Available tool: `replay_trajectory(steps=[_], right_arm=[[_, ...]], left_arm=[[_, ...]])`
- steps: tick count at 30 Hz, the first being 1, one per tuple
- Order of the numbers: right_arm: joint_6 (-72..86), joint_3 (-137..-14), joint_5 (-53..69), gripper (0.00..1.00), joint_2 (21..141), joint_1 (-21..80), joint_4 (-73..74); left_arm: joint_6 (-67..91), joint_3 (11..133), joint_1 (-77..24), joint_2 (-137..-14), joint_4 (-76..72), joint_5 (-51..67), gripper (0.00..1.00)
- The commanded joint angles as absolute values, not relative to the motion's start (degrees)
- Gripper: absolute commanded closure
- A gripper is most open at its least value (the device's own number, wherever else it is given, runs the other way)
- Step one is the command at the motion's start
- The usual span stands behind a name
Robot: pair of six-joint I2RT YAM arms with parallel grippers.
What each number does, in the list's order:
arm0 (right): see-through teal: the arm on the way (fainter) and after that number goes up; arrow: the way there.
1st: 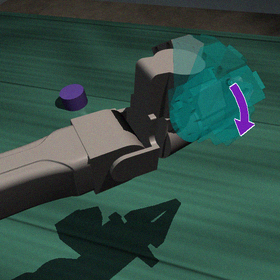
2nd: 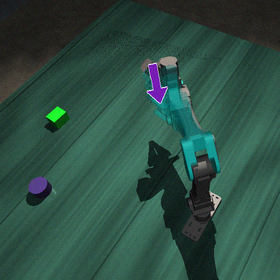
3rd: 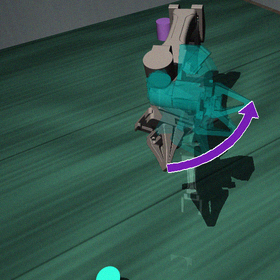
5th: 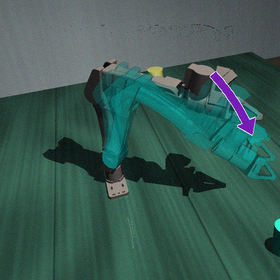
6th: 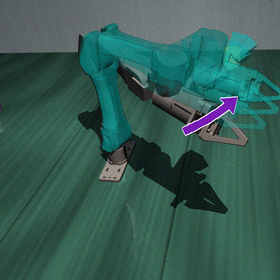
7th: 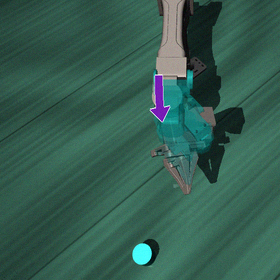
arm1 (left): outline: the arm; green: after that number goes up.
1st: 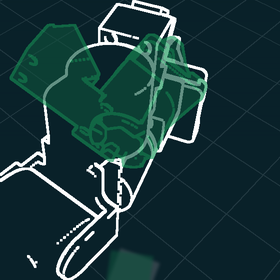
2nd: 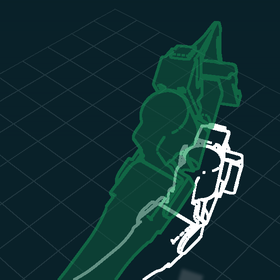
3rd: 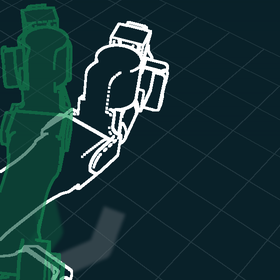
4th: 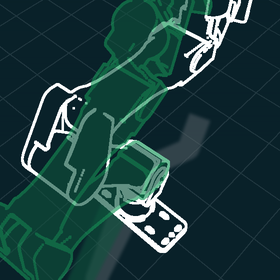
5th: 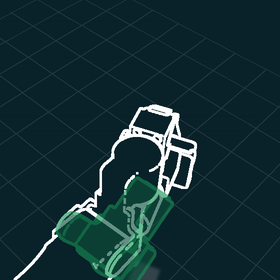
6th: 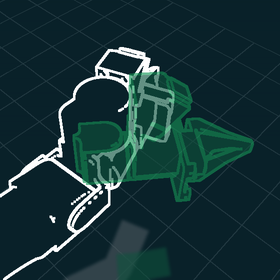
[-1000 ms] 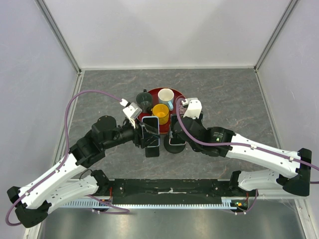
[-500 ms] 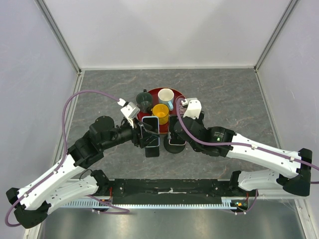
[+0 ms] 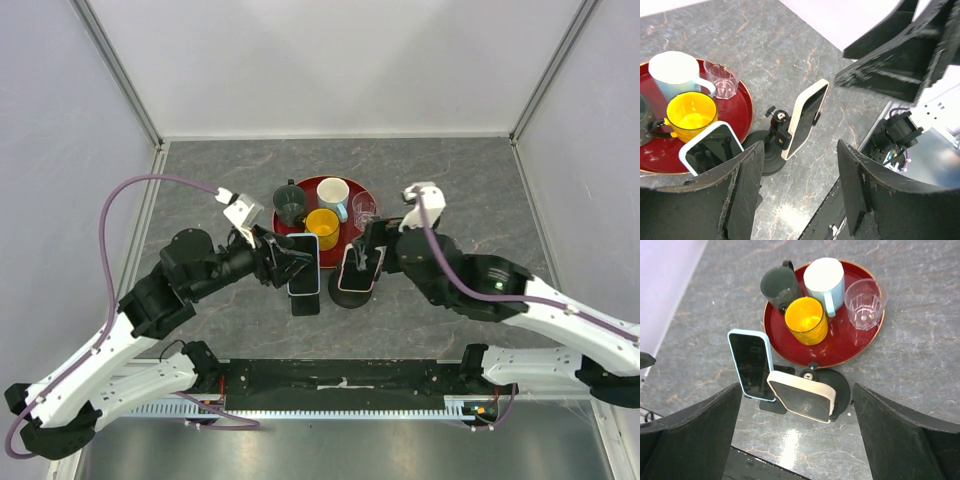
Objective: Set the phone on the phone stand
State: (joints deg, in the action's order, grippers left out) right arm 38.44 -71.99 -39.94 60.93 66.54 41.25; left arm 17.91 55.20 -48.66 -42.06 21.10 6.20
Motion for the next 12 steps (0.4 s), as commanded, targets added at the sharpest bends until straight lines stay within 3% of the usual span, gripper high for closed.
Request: replay_trajectory(steps=[1,12], right_arm=[[36.5,-75.6,-43.8,0.02,55.6,66.8,44.2],[24.7,-76.1,-46.9,0.02,38.2,66.8,39.4]], left_arm=[[18.3,59.5,-48.6,-39.9,22.8,0.9,0.33],[18.7,66.3,-48.6,-32.3,23.8,-6.7,0.3]])
